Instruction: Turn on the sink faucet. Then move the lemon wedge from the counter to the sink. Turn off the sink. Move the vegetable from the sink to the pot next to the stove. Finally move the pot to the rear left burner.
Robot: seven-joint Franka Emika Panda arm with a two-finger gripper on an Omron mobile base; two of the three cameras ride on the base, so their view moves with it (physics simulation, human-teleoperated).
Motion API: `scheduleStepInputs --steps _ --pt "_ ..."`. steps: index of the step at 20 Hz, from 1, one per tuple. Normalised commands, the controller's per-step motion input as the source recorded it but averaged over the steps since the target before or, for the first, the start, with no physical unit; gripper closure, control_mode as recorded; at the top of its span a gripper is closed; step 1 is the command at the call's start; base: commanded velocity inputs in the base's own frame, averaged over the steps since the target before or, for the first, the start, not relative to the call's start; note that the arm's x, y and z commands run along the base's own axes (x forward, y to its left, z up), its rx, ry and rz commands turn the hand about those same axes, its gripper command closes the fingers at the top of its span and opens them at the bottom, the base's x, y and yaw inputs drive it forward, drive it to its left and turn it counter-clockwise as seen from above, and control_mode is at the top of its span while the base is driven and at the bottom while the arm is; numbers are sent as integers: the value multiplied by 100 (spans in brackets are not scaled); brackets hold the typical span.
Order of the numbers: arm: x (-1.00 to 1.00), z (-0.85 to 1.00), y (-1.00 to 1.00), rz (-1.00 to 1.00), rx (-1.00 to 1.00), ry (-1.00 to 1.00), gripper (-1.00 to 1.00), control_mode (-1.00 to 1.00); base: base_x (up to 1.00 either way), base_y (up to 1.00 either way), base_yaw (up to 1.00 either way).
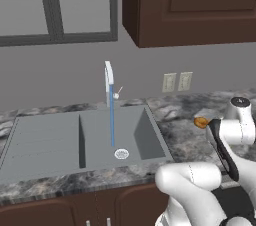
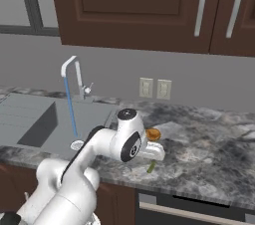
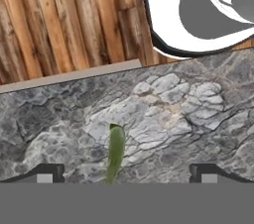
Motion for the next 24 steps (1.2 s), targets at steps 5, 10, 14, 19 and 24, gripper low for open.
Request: scheduleStepInputs --steps 5,10,14,19,24 --pt "6 -9 -22 0 8 14 -100 -100 0 0 0" --pt "6 -17 -23 0 4 12 -100 -100 0 0 0" --pt "0 -24 -13 0 3 2 -100 -100 0 0 0" --pt "0 -21 0 0 1 0 -100 -100 0 0 0" --pt "-1 -12 6 0 0 0 -100 -100 0 0 0"
